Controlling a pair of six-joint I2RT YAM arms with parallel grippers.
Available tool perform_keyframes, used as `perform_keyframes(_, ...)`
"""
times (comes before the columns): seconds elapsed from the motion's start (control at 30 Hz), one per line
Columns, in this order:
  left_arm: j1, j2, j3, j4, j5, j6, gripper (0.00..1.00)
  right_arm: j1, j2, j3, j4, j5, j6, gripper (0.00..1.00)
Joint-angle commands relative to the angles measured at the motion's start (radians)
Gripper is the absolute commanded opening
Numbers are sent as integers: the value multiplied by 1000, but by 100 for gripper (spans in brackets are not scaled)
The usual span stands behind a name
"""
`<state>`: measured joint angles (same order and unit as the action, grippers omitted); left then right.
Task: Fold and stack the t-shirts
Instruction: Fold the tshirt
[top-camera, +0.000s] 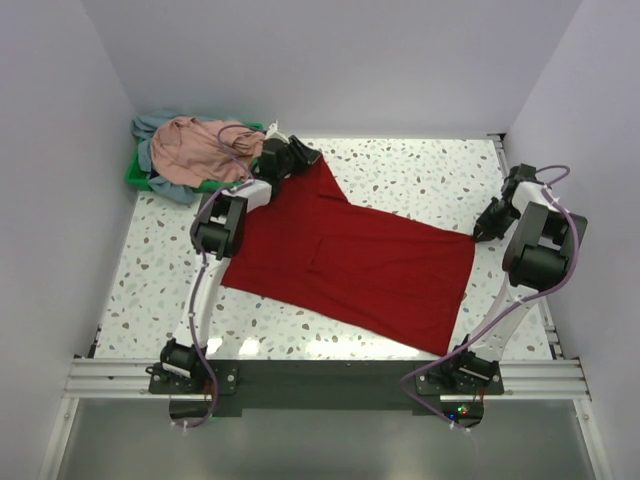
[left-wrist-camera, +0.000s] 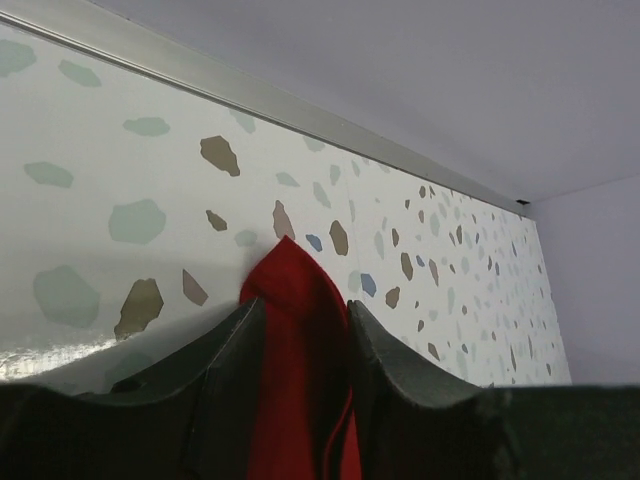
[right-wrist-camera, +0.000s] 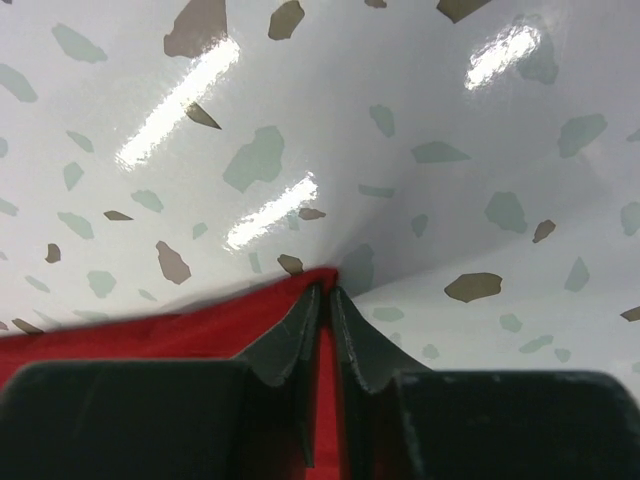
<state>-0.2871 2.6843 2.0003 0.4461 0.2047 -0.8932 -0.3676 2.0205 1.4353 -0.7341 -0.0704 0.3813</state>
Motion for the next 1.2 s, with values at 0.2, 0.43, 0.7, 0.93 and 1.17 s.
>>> perform_keyframes(0.2, 9, -194, -167, -116, -20, 167, 45, 1, -14, -30, 44, 3, 11, 6)
perform_keyframes(0.43, 11, -365, -457, -136, -65, 253, 45, 2, -60, -91, 41, -2, 19, 6)
perform_keyframes(0.7, 11, -507, -575, -170, -67, 301, 45, 32, -103, -150, 55, -15, 30, 6)
perform_keyframes(0.93, 23, -445, -330, -265, -65, 375, 47, 35, -111, -122, 38, -22, 24, 6)
perform_keyframes(1.17, 57, -253, -82, -365, -79, 444, 45, 35, -108, -82, 12, -26, 16, 6)
